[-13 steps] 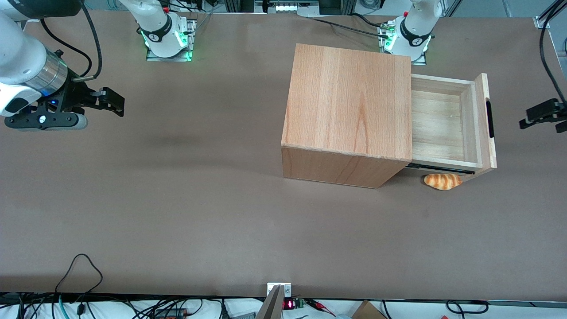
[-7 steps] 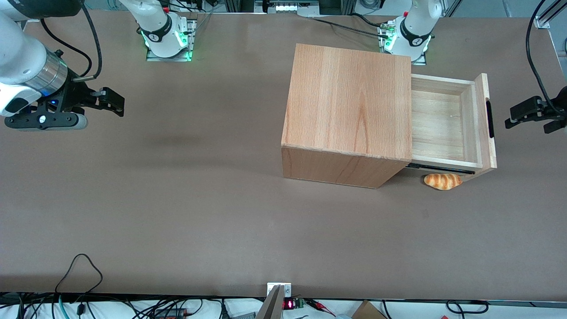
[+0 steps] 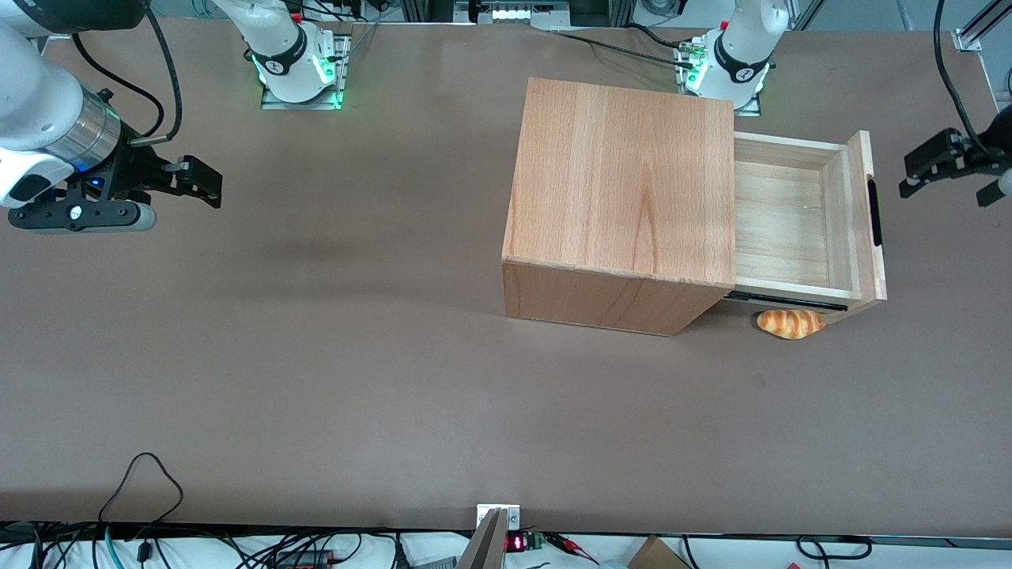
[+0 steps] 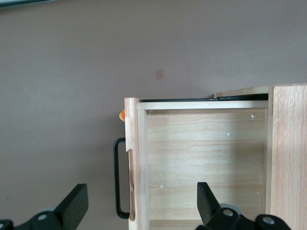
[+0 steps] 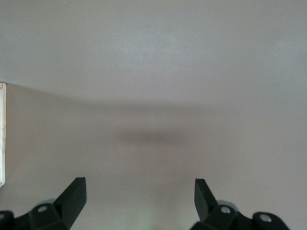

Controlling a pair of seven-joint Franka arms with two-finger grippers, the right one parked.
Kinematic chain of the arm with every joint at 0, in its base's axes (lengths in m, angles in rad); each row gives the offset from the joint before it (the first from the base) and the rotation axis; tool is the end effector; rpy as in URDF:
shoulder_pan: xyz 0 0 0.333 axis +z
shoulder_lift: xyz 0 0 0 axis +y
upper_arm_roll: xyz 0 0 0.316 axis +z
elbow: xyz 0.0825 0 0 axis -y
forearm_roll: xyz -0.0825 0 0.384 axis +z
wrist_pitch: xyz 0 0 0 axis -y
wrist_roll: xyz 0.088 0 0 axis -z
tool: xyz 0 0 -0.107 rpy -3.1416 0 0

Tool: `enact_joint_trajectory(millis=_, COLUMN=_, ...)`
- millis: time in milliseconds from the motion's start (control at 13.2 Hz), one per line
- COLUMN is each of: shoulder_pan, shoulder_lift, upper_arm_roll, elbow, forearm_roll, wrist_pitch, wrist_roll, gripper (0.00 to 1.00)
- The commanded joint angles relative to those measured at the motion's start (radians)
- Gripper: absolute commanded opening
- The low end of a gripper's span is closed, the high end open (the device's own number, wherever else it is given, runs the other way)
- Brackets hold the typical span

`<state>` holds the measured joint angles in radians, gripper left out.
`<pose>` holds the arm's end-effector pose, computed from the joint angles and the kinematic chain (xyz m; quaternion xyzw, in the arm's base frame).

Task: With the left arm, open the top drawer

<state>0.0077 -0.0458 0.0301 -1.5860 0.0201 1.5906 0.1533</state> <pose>0.5420 0.0230 0.6442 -0.9980 0.0576 -0.0242 0.0117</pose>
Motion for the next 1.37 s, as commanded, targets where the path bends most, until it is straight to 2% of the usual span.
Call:
enact_joint_trajectory(millis=0, shoulder_pan=-0.018, shoulder_lift=-0.057, upper_arm_roll=0.013, elbow=-0.066, forearm_roll=0.029, wrist_pitch=0.032, wrist_roll=-0.028, gripper=1.00)
enact_joint_trajectory(millis=228, shoulder_pan=-0.009, shoulder_lift=-0.029, upper_arm_roll=0.022, elbow=-0.017, forearm_roll=0.023, wrist_pitch=-0.010, wrist_roll=-0.021, gripper=1.00)
enact_joint_trajectory(millis=759, shoulder_pan=0.005, shoulder_lift=-0.016, upper_arm_roll=0.017, elbow=-0.009, forearm_roll=0.009, wrist_pitch=-0.015, wrist_roll=-0.051, gripper=1.00)
enact_joint_trajectory(millis=1138, shoulder_pan=0.002, shoulder_lift=-0.019, upper_arm_roll=-0.019, elbow=-0.009, forearm_roll=0.009, wrist_pitch=-0.038, wrist_roll=-0.187, gripper=1.00)
enact_joint_trajectory(millis=1290, shoulder_pan=0.003, shoulder_lift=-0.022, upper_arm_roll=-0.021, elbow=-0.005, forearm_roll=0.012, wrist_pitch=-0.043, wrist_roll=-0.179, gripper=1.00)
